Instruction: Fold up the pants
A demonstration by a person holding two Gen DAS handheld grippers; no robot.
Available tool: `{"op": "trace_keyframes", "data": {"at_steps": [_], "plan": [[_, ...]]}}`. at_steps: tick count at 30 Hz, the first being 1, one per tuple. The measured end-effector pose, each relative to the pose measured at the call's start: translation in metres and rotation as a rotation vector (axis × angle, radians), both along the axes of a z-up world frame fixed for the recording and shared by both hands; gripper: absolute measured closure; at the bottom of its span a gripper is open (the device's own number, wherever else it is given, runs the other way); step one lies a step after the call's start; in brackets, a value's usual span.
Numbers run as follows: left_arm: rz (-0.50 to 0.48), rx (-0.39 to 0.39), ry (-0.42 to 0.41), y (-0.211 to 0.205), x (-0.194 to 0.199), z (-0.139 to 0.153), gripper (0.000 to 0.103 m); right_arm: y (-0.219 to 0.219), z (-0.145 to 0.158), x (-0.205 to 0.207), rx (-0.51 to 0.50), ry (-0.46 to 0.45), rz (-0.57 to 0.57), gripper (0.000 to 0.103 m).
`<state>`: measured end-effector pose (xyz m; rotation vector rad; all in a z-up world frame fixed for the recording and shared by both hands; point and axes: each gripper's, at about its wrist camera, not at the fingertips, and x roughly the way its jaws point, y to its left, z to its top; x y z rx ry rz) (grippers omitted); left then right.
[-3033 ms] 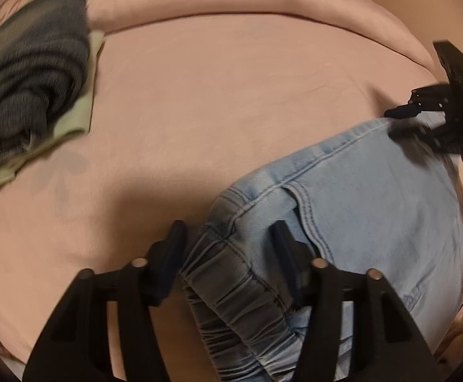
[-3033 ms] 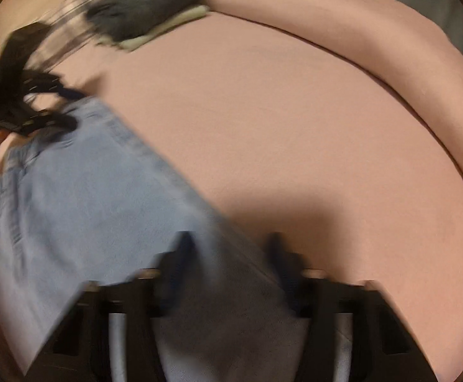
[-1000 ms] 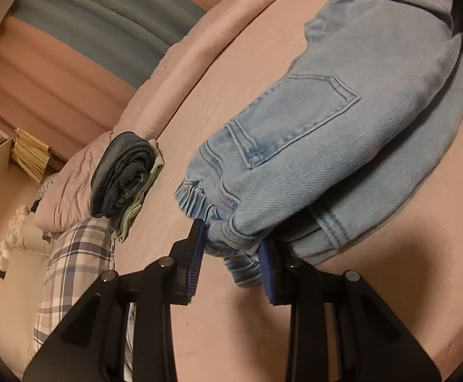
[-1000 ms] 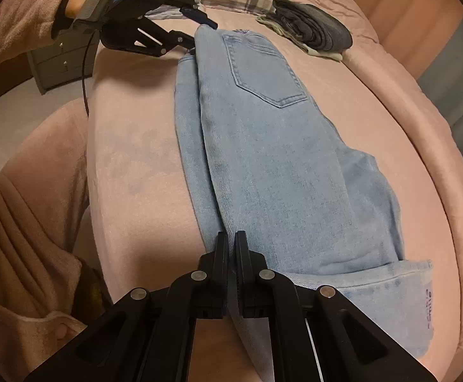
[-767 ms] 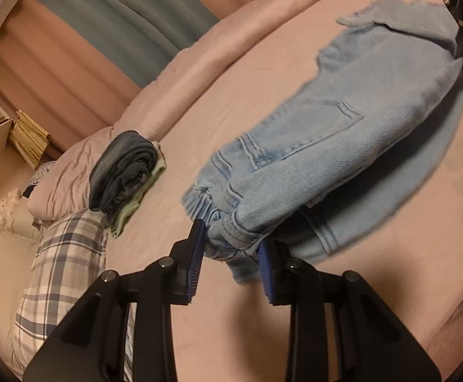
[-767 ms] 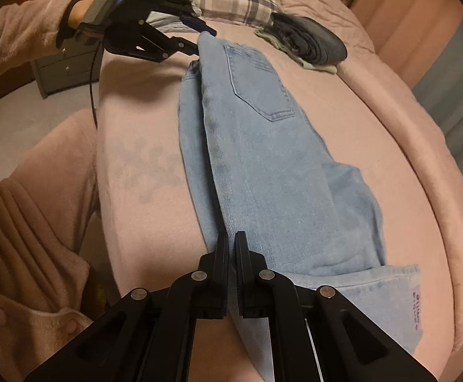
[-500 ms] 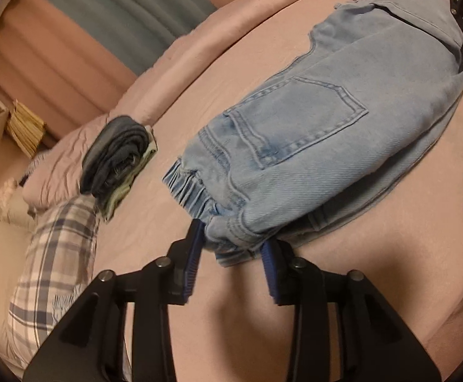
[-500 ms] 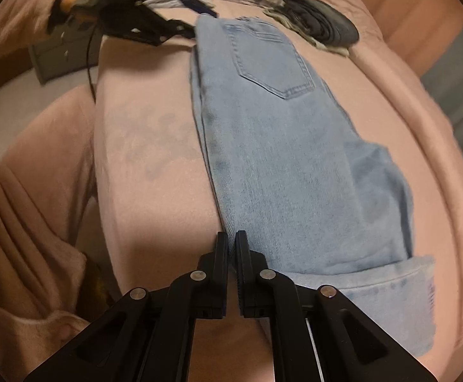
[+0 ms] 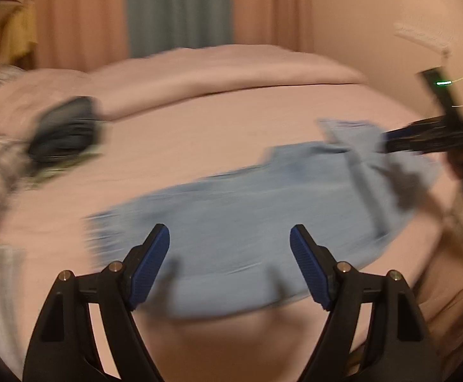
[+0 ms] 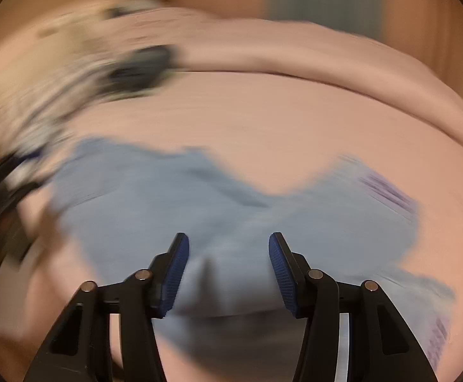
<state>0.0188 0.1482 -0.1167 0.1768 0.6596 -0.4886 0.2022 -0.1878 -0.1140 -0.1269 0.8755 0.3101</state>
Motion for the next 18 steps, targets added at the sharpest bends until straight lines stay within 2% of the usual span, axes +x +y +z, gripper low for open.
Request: {"op": "trace_keyframes", "data": {"at_steps": [2, 4, 6, 7, 8, 9, 10, 13, 15, 18], "plan": [[-0.069, -0.012, 0.035, -0.043, 0.005, -0.013, 0.025, -0.015, -0.011, 0.009, 0.001, 0.029, -0.048, 0.051], [-0.128, 0.002, 0.062, -0.087, 0.01, -0.03, 0.026, -0.021, -0.027, 0.008, -0.044, 0.058, -0.062, 0.051], [-0.193, 0.038, 0.154, -0.124, 0.017, -0.053, 0.026, -0.019, -0.048, 0.009, -0.095, 0.118, -0.045, 0.051], [-0.216, 0.084, 0.218, -0.142, 0.02, -0.071, 0.025, -0.017, -0.057, 0.009, -0.106, 0.126, -0.039, 0.051], [-0.212, 0.12, 0.202, -0.151, 0.018, -0.079, 0.022, -0.017, -0.06, 0.008, -0.102, 0.112, -0.026, 0.051], [-0.223, 0.124, 0.141, -0.155, 0.013, -0.079, 0.022, -0.018, -0.058, 0.008, -0.093, 0.116, -0.021, 0.051], [-0.236, 0.122, 0.145, -0.156, 0.013, -0.077, 0.022, -0.021, -0.054, 0.011, -0.068, 0.14, -0.024, 0.051], [-0.227, 0.027, 0.235, -0.145, 0.026, -0.067, 0.022, -0.04, -0.032, 0.021, 0.085, 0.178, -0.063, 0.051], [-0.213, -0.025, 0.237, -0.141, 0.031, -0.059, 0.022, -0.049, -0.016, 0.034, 0.148, 0.148, -0.111, 0.046], [-0.24, -0.076, 0.217, -0.152, 0.027, -0.047, 0.022, -0.054, -0.006, 0.068, 0.162, 0.133, -0.238, 0.044]]}}
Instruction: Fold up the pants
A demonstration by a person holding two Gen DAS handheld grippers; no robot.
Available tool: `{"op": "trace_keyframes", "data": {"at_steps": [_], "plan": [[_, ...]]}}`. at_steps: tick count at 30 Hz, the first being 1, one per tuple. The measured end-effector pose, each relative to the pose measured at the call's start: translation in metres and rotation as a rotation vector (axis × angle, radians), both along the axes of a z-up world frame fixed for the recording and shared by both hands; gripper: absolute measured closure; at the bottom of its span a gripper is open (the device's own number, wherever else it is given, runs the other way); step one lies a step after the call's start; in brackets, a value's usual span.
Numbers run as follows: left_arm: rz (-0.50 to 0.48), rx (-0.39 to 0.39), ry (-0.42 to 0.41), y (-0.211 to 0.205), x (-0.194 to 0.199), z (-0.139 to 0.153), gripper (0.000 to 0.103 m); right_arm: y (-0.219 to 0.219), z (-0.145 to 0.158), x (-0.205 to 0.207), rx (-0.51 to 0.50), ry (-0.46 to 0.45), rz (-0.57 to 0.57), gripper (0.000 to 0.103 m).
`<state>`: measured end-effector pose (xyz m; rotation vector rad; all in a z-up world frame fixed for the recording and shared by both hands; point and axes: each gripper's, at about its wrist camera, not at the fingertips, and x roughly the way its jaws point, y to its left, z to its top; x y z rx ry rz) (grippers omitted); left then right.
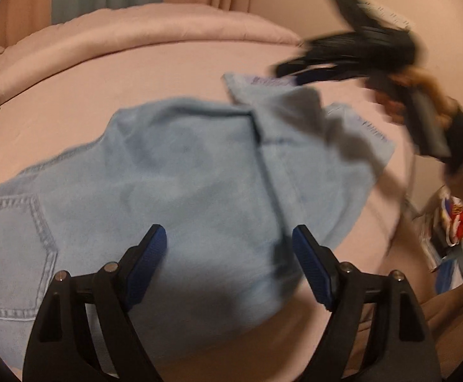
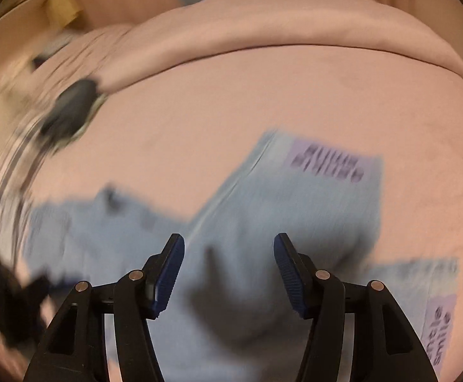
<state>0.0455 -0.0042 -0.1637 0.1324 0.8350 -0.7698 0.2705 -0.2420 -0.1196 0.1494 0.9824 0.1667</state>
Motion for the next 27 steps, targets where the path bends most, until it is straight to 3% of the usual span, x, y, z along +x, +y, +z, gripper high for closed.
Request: {"op": "trace_keyframes", "data": {"at_steps": [4, 10, 11, 12, 13, 14, 18, 21, 23, 25, 27], "plan": [[-0.055, -0.041, 0.005, -0.025, -0.005, 0.002, 0.022, 0.013, -0.014, 0.059, -0.012, 0.079, -0.089, 0.044], [-0.11, 0.013, 0.01, -0.072, -0.008, -0.012, 0.025, 0.045, -0.056, 0.102, -0.28, 0.191, -0.174, 0.045], [-0.116, 0.036, -0.002, -0.078, -0.012, -0.015, 0.028, 0.048, -0.056, 0.1, -0.304, 0.164, -0.178, 0.06], [-0.119, 0.065, -0.011, -0.082, -0.013, -0.017, 0.031, 0.048, -0.055, 0.097, -0.303, 0.139, -0.18, 0.082], [-0.119, 0.087, -0.021, -0.085, -0.014, -0.019, 0.037, 0.046, -0.054, 0.093, -0.267, 0.127, -0.179, 0.092], [-0.116, 0.103, -0.032, -0.082, -0.018, -0.023, 0.044, 0.04, -0.052, 0.088, -0.238, 0.112, -0.195, 0.094], [-0.098, 0.1, -0.031, -0.072, -0.013, -0.021, 0.063, 0.008, -0.025, 0.05, -0.049, 0.0, -0.259, 0.096], [-0.093, 0.089, -0.023, -0.066, -0.013, -0.02, 0.07, -0.032, 0.018, -0.023, 0.131, -0.172, -0.296, 0.096], [-0.102, 0.097, -0.036, -0.07, -0.015, -0.019, 0.074, -0.057, 0.037, -0.07, 0.182, -0.259, -0.337, 0.096], [-0.113, 0.109, -0.045, -0.072, -0.017, -0.018, 0.074, -0.087, 0.043, -0.122, 0.223, -0.325, -0.411, 0.096], [-0.118, 0.119, -0.048, -0.075, -0.019, -0.018, 0.076, -0.115, 0.029, -0.157, 0.251, -0.305, -0.474, 0.096]]}}
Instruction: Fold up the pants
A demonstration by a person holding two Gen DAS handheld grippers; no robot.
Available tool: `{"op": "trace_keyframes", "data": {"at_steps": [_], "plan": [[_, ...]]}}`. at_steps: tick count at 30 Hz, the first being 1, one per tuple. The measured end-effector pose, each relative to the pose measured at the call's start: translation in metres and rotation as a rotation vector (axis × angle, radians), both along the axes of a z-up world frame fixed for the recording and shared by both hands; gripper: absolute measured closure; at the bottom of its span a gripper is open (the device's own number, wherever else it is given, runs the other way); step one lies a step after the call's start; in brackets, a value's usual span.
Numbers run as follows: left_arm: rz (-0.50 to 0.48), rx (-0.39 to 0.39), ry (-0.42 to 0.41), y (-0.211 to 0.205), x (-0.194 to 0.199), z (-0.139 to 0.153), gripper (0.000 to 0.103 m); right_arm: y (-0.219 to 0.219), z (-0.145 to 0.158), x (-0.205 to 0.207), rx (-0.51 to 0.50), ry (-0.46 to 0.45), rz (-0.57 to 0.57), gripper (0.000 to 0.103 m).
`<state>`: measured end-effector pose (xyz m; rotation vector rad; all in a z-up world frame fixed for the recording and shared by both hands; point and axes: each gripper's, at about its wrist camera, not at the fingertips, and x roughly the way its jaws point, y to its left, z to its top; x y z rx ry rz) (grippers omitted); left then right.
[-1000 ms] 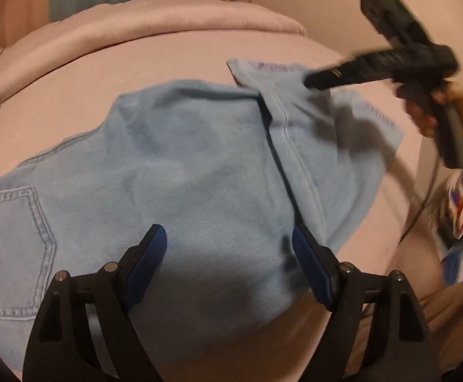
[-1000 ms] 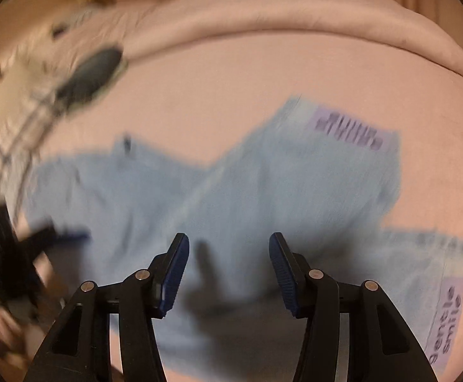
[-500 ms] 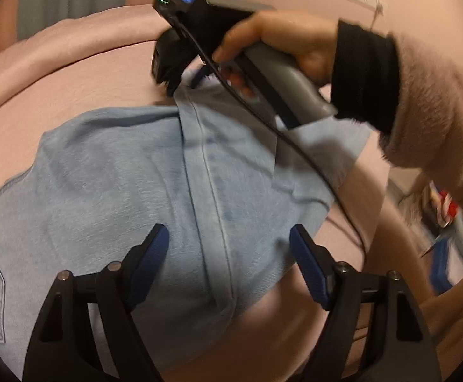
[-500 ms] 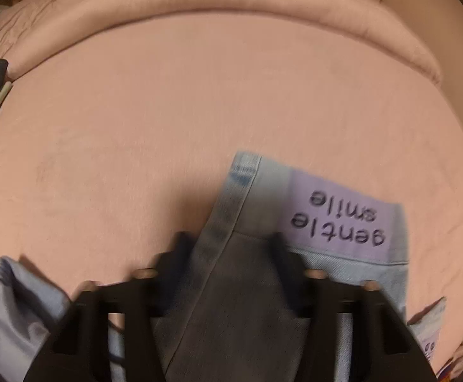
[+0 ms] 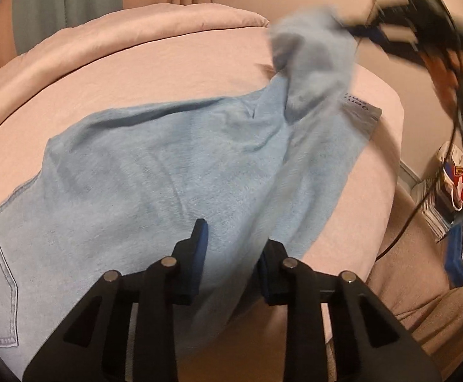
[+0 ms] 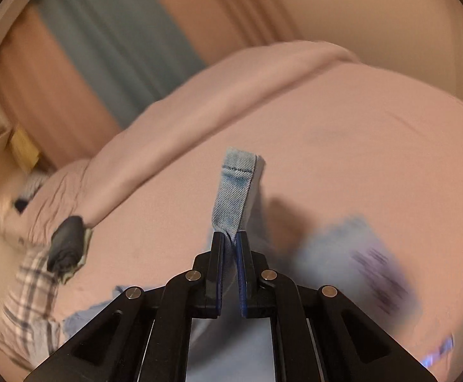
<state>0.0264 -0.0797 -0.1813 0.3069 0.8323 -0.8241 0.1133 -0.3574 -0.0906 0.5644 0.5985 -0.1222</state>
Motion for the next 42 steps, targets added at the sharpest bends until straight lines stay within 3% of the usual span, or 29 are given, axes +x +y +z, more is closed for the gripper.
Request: {"op": "trace_keyframes", "data": {"at_steps": [3, 5, 8, 10, 12, 15, 17, 19, 20, 23, 26, 29, 33, 37, 38, 39, 41, 42], "plan": [[0.028, 0.017, 0.001, 0.001, 0.002, 0.0, 0.078, -0.032, -0.051, -0.037, 0.076, 0.113, -0.064, 0.096], [0.042, 0.023, 0.014, -0.002, 0.004, 0.0, 0.079, -0.052, -0.085, -0.05, 0.181, 0.158, -0.096, 0.095], [0.049, 0.051, 0.007, -0.001, 0.003, 0.004, 0.08, -0.067, -0.111, -0.061, 0.309, 0.117, -0.123, 0.095], [0.054, 0.074, -0.006, -0.004, 0.002, 0.005, 0.081, -0.062, -0.107, -0.062, 0.348, 0.078, -0.121, 0.09], [0.064, 0.086, -0.011, -0.004, 0.0, 0.006, 0.081, -0.072, -0.106, -0.066, 0.363, 0.043, -0.142, 0.068], [0.073, 0.11, -0.031, -0.004, -0.003, 0.007, 0.081, -0.069, -0.099, -0.063, 0.399, 0.004, -0.176, 0.056], [0.073, 0.128, -0.042, -0.006, -0.003, 0.007, 0.082, -0.073, -0.095, -0.055, 0.368, 0.025, -0.185, 0.056], [0.076, 0.141, -0.033, -0.005, -0.002, 0.005, 0.082, -0.069, -0.09, -0.049, 0.299, 0.049, -0.195, 0.076], [0.076, 0.141, -0.031, -0.005, 0.0, 0.005, 0.082, -0.07, -0.087, -0.046, 0.246, 0.065, -0.2, 0.096], [0.079, 0.144, -0.033, -0.004, 0.001, 0.005, 0.082, -0.078, -0.077, -0.055, 0.194, 0.062, -0.184, 0.097], [0.067, 0.15, -0.048, -0.006, -0.005, 0.007, 0.081, -0.07, -0.049, -0.068, 0.111, -0.034, -0.201, 0.098], [0.062, 0.174, -0.063, -0.01, -0.006, 0.005, 0.081, -0.07, -0.046, -0.076, 0.065, -0.024, -0.206, 0.098], [0.074, 0.155, -0.043, -0.006, -0.004, 0.003, 0.079, -0.083, -0.087, -0.063, 0.124, 0.1, -0.237, 0.098], [0.065, 0.157, -0.036, -0.001, -0.007, 0.006, 0.077, -0.082, -0.077, -0.061, 0.076, 0.127, -0.23, 0.097], [0.056, 0.161, -0.037, 0.001, -0.011, 0.008, 0.076, -0.081, -0.072, -0.06, 0.069, 0.143, -0.24, 0.094], [0.047, 0.158, -0.035, 0.005, -0.015, 0.012, 0.075, -0.081, -0.065, -0.064, 0.048, 0.147, -0.265, 0.082], [0.017, 0.112, -0.019, 0.017, -0.024, 0.023, 0.068, -0.079, -0.048, -0.079, -0.07, 0.144, -0.354, 0.061], [0.012, 0.081, -0.008, 0.024, -0.028, 0.029, 0.066, -0.073, -0.036, -0.083, -0.145, 0.117, -0.367, 0.06]]}}
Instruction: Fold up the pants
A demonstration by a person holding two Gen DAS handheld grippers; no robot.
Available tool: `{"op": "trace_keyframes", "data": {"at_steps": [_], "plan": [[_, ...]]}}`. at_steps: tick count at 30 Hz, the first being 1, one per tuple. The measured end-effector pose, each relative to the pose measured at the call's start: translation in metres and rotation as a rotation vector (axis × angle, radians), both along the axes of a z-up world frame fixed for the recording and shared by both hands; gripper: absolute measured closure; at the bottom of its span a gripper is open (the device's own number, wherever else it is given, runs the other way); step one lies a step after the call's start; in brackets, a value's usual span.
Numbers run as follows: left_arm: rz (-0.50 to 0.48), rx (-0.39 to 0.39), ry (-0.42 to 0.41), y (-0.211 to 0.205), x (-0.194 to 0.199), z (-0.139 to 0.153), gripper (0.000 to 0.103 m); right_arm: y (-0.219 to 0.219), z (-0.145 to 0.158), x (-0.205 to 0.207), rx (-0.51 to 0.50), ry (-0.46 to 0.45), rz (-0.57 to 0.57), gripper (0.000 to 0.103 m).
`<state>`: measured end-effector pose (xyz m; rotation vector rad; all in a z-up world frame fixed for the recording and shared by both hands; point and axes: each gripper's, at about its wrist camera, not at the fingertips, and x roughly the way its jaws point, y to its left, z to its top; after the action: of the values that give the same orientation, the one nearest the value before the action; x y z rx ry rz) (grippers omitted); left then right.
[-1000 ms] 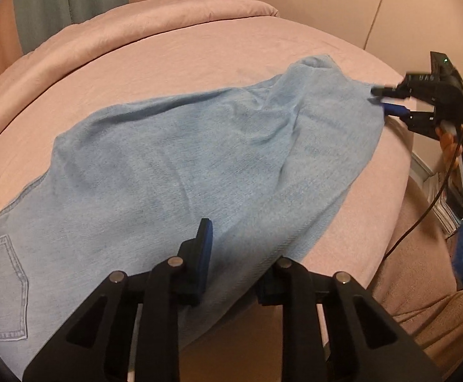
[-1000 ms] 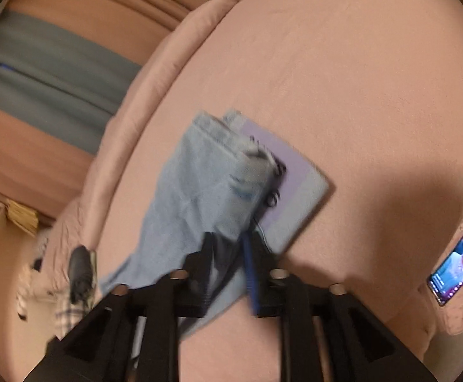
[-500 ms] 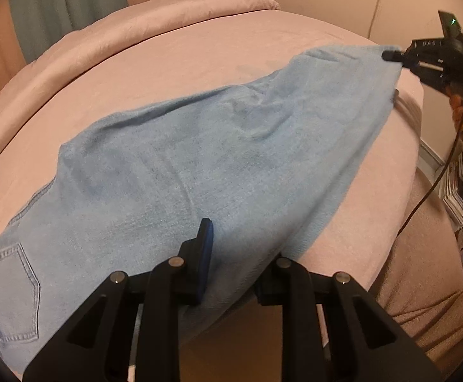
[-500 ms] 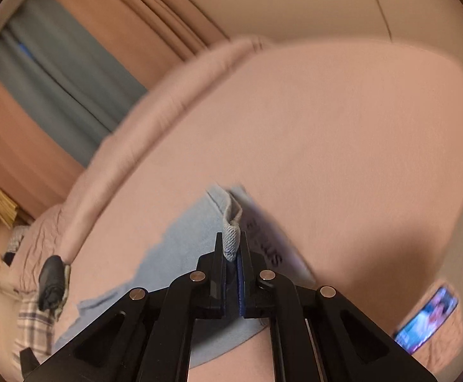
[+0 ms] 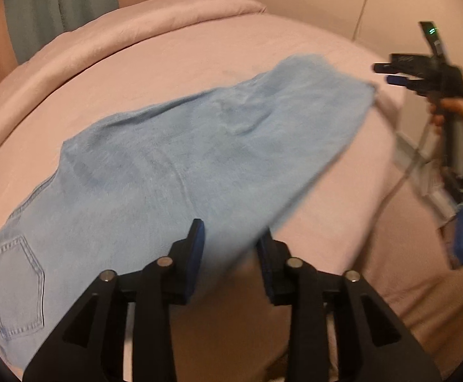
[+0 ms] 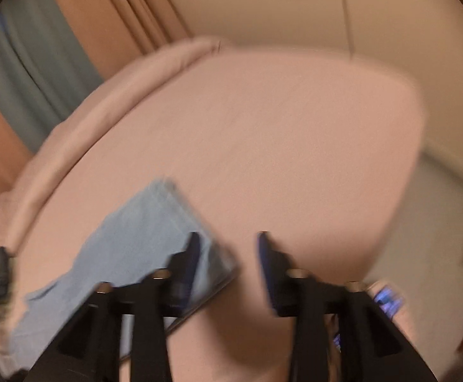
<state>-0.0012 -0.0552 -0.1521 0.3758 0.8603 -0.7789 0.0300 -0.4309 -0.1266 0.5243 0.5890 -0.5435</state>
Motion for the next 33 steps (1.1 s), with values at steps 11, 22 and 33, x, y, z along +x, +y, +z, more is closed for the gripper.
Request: {"op": "trace_keyframes", "data": {"at_steps": [11, 22, 33], "plan": [[0.411, -0.077, -0.029, 0.098, 0.074, 0.008, 0.055, 0.147, 0.015, 0.107, -0.132, 0.005, 0.686, 0.066], [0.672, -0.134, 0.015, 0.226, 0.085, -0.011, 0.07, 0.137, -0.022, 0.143, -0.1, 0.244, 0.647, 0.076], [0.571, -0.282, 0.02, 0.192, 0.085, 0.009, 0.028, 0.282, 0.016, 0.231, 0.137, 0.158, 1.104, 0.062]]}}
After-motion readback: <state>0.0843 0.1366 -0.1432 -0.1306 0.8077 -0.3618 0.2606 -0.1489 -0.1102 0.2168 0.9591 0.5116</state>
